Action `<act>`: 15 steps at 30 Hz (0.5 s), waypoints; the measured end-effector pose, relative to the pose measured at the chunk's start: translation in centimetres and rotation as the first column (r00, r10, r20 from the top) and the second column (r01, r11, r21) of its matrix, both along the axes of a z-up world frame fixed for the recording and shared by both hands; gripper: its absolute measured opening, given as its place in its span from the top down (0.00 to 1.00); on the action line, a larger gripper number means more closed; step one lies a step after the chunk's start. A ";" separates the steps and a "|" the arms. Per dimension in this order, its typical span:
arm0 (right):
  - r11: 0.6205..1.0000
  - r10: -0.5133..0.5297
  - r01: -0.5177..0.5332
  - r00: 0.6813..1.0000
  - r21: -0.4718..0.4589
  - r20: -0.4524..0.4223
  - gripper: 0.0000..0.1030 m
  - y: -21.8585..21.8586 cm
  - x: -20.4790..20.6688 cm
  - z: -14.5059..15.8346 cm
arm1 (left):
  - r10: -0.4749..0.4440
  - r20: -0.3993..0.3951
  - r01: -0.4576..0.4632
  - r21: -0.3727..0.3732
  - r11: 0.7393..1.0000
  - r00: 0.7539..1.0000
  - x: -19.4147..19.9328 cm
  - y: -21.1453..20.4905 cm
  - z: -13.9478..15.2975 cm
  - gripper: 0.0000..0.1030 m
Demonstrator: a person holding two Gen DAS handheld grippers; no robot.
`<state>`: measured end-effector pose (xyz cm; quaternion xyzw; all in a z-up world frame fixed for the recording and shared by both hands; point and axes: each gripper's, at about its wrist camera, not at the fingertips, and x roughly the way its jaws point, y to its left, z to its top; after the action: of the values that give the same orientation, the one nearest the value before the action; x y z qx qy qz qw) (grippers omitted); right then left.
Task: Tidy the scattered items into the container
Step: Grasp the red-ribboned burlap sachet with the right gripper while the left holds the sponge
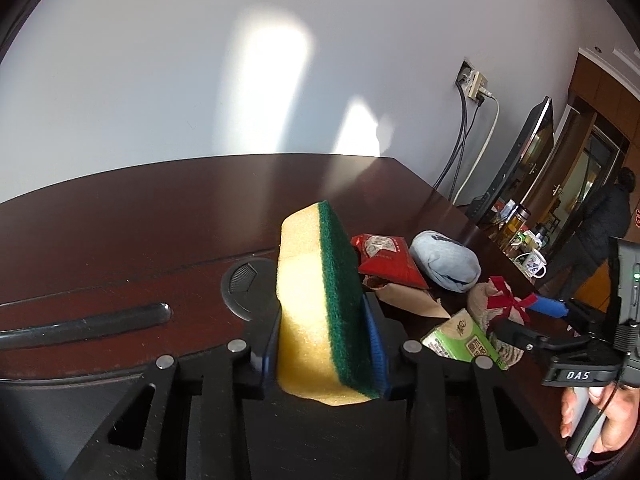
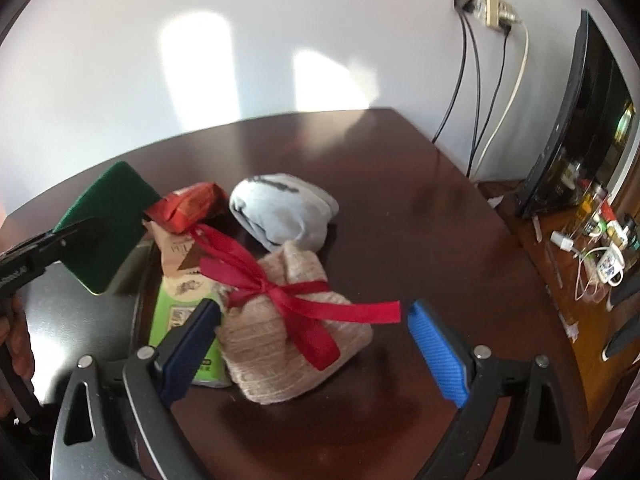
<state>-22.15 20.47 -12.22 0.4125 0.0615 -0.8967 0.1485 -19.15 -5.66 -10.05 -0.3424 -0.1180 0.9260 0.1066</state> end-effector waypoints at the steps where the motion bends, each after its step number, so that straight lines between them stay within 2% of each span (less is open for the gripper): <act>1: 1.000 0.003 -0.003 1.000 0.000 0.006 0.04 0.0 -0.1 -0.2 | -0.004 0.000 0.004 0.000 1.000 1.000 0.0 0.1 0.0 0.62; 6: 1.000 0.016 -0.015 0.999 -0.016 0.029 0.07 0.2 -0.3 -0.8 | -0.014 -0.007 0.014 -0.006 1.000 1.000 0.2 0.2 0.2 0.62; 7: 0.999 0.020 -0.019 0.999 -0.028 0.036 0.15 0.3 -0.3 -0.8 | -0.011 -0.007 0.011 -0.006 1.000 1.000 0.2 0.1 0.2 0.62; 8: 0.999 0.023 -0.022 0.999 -0.041 0.043 0.27 0.4 -0.3 -0.9 | -0.007 -0.008 0.006 -0.004 1.000 1.000 0.2 0.0 0.2 0.62; 15: 0.994 0.022 -0.019 0.999 -0.104 0.034 0.32 1.6 0.6 -0.3 | 0.008 -0.027 -0.008 0.005 1.000 1.000 0.5 -0.2 0.5 0.62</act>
<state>-21.51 22.05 -12.52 0.4190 0.0164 -0.8898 0.1800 -18.70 -5.89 -9.56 -0.3290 -0.1202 0.9307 0.1054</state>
